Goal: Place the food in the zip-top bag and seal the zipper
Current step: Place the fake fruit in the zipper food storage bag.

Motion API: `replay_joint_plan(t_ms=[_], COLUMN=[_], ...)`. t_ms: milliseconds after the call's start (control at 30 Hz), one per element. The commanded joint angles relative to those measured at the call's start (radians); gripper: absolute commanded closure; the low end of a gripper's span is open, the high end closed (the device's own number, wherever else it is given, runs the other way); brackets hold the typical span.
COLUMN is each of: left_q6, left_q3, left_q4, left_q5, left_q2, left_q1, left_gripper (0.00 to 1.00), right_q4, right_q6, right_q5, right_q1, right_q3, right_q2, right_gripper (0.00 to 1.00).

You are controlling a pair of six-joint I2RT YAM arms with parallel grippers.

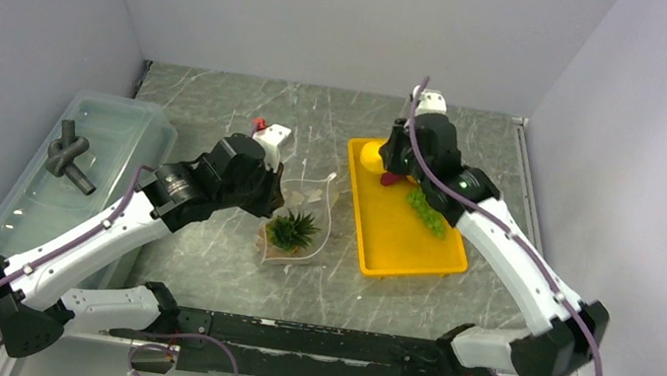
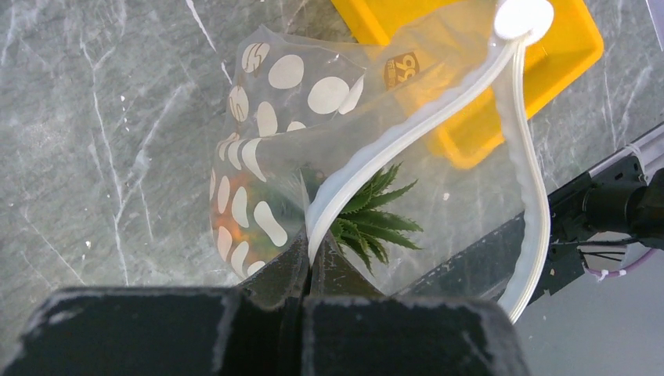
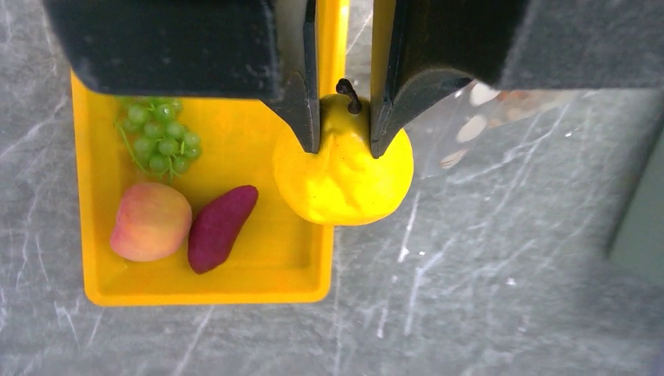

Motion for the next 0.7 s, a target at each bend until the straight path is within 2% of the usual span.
replay_joint_plan(t_ms=[0,267,567,667], left_q6=[-0.037,-0.059,-0.056,-0.056], left_q3=[0.019,0.01,0.045,0.053], left_q4=[0.017,0.001,-0.028,-0.032], left_q5=[-0.04,-0.063,-0.065,-0.058], left_q2=[0.016,0.033,0.063,0.072], left_q1=[0.0,0.001,0.001,0.0], left_gripper=[1.0,1.0,1.0,1.0], right_q4=[0.009,0.07,0.124,0.145], right_q6=[-0.021,-0.032,-0.03,-0.027], right_q5=[0.013,-0.163,-0.33,-0.334], right_q1=[0.05,0.115,0.218,0.26], right_q3=[-0.039,-0.139,-0.115,-0.103], right_q2=[-0.165,-0.405,-0.447,-0.428], right_gripper=[1.0,1.0,1.0,1.0])
